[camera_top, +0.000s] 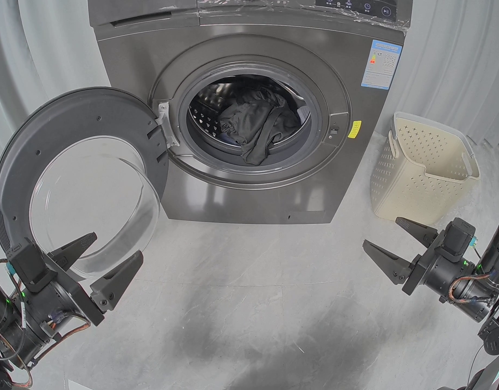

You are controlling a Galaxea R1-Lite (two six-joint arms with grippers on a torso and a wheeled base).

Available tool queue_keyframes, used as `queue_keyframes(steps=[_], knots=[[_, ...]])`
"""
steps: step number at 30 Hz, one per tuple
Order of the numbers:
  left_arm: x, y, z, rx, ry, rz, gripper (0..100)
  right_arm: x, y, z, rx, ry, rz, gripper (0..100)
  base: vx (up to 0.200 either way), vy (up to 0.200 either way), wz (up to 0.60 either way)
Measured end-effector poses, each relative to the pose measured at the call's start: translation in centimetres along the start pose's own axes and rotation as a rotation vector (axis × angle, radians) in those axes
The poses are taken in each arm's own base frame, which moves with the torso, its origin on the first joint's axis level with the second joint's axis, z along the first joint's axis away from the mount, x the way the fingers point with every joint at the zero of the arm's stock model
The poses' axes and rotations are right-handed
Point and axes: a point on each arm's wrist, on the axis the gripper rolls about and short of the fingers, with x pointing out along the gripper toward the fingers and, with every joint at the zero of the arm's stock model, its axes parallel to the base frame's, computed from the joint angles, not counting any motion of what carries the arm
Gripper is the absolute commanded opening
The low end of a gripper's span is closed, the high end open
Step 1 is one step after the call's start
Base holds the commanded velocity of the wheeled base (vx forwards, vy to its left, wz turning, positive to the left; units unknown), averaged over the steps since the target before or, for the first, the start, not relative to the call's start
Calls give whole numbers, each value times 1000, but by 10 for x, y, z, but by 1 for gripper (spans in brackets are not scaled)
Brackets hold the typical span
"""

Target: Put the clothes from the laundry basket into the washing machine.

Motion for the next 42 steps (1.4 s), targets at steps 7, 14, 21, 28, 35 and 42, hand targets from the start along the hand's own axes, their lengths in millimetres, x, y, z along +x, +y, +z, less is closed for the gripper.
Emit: queue_keyframes(steps=[7, 14, 21, 28, 35, 42], knots=[[-1, -2, 6, -69, -33, -24, 100, 0, 1, 0, 0, 2, 2, 100, 0, 0, 0], [2, -2, 7, -79, -34, -18, 100, 0, 2, -1, 1, 7, 5, 100, 0, -171, 0], [4, -2, 2, -62, -8, -20, 100, 0, 4, -3, 3, 13, 11, 100, 0, -200, 0], [8, -2, -3, -48, 20, -17, 100, 1, 5, -4, 4, 18, 16, 100, 0, -143, 0], [13, -3, -5, -24, 37, -16, 100, 1, 6, -4, 4, 21, 20, 100, 86, 0, 0], [28, -4, -6, 5, 58, -3, 100, 1, 7, -6, 5, 30, 24, 100, 200, 0, 0]])
